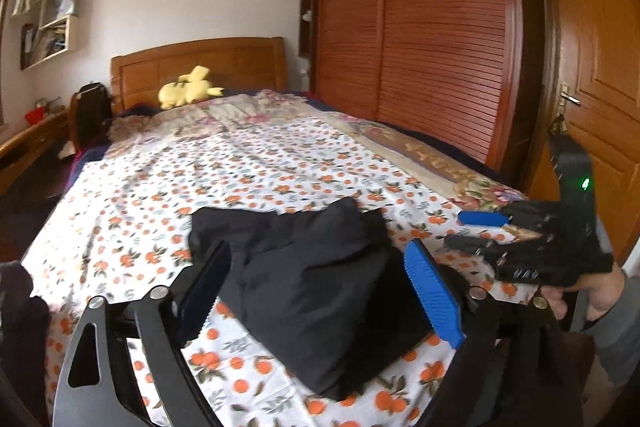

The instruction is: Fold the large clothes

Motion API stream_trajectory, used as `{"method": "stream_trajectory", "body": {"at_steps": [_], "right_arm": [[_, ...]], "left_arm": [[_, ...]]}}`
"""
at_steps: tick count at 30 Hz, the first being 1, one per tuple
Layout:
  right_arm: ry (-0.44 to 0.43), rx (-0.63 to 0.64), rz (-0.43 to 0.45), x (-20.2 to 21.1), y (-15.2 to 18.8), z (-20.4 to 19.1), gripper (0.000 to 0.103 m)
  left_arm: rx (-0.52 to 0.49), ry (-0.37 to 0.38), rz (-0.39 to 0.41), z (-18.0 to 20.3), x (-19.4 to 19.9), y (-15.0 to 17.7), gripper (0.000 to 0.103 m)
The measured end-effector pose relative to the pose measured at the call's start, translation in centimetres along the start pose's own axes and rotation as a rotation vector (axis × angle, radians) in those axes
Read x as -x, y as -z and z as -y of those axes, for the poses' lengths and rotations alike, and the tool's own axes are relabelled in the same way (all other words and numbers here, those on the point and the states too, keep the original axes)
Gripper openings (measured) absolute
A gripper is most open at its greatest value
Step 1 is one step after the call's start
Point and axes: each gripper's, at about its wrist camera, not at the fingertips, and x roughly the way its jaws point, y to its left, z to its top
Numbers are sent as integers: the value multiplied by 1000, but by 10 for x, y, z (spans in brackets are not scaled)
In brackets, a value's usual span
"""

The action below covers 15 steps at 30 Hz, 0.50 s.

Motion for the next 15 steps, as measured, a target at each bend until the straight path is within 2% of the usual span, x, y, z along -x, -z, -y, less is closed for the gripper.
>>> {"method": "stream_trajectory", "body": {"at_steps": [8, 15], "right_arm": [[-70, 75, 27, -22, -47, -41, 44], [-133, 101, -18, -64, -74, -68, 44]], "left_arm": [[47, -49, -21, -41, -1, 26, 94], [69, -85, -29, -65, -7, 45, 96]]}}
